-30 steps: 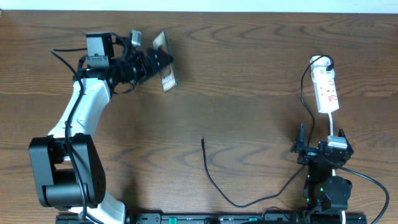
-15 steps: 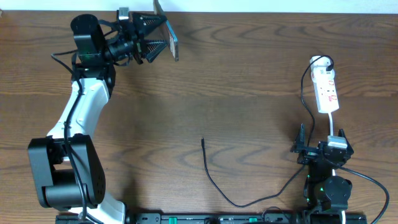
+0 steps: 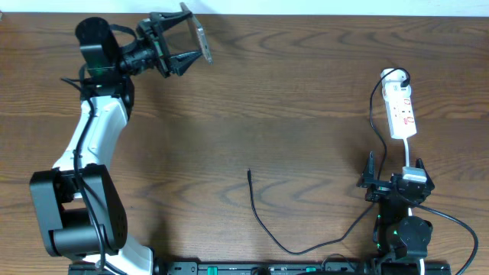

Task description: Plug charger to phone and switch on socket

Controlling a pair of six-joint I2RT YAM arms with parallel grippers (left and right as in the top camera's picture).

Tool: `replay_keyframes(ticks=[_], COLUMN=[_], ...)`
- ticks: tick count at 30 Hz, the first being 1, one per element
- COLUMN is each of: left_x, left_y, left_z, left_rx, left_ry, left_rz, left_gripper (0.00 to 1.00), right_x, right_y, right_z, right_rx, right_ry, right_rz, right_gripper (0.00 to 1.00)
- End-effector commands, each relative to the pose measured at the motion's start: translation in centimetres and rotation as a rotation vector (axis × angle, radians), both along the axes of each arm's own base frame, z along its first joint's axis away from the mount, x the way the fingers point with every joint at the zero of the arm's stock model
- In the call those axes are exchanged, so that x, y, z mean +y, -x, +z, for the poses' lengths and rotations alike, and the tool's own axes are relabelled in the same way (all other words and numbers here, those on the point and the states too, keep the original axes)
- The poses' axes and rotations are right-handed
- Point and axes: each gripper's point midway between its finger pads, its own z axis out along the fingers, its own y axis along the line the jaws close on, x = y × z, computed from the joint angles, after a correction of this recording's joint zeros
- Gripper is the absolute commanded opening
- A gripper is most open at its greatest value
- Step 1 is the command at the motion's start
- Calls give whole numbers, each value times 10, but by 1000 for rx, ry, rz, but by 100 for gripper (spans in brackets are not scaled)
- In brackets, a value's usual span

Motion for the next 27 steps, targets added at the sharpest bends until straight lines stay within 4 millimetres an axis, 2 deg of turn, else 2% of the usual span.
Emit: replay_keyframes(ticks=[1,27], left_x=[7,8], left_y=[6,6], left_z=[28,34], left_rx=[-47,-87], left_ry=[10,5], left_rz=[-2,0], left_gripper=[7,7], right_x=[3,3], right_y=[0,0], right_z=[-1,-1], right_rx=[4,4], right_ry=[8,8], right_rz=[11,11], right_gripper=[99,99])
